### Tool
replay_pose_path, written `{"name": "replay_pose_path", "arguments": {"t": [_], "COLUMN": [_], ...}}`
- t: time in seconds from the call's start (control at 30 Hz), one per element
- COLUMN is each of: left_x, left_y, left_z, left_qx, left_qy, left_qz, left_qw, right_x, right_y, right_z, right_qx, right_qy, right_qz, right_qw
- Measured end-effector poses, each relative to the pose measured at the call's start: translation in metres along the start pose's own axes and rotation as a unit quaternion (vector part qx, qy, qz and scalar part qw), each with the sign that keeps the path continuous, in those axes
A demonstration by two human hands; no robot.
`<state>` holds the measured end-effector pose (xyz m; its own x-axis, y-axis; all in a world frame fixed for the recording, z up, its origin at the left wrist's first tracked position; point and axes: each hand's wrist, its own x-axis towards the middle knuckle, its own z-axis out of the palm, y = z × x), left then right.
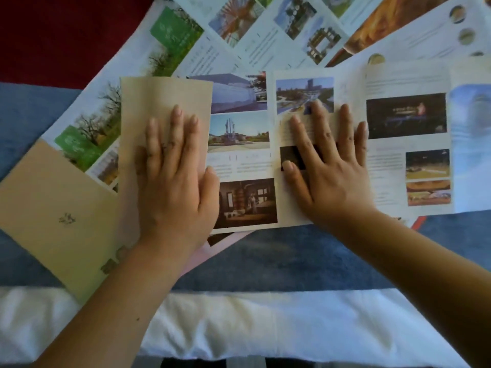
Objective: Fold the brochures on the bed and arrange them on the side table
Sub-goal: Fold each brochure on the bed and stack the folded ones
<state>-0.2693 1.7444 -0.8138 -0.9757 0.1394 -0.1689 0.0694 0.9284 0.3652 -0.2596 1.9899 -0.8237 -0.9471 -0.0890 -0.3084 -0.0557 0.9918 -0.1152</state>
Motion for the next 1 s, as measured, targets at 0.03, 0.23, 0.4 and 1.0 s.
{"name": "replay_pose_path", "arguments": {"t": [0.03,0.23,0.4,1.0], "left_x": [0.000,0.005,0.010,0.011], "left_y": [0.007,0.043,0.057,0.085], "left_z": [0.001,0.020,0.025,0.058], "left_qx": [0.020,0.080,0.107,0.148], "left_qy": [-0.004,-0.017,-0.047,-0.024], "left_qz": [0.007,0.002,-0.017,0.043], "left_qw": [1.000,0.997,0.993,0.988], "right_x": [0.000,0.000,0.000,0.001], "right_y": [-0.002,-0.006,-0.002,0.023], "right_z": [0.002,0.006,0.003,0.005], "right_qx": [-0.001,0.017,0.028,0.070], "right_qy": [0.004,0.027,0.022,0.113], "right_qz": [0.003,0.008,-0.003,-0.043], "right_qw": [1.000,0.999,0.999,0.990]}}
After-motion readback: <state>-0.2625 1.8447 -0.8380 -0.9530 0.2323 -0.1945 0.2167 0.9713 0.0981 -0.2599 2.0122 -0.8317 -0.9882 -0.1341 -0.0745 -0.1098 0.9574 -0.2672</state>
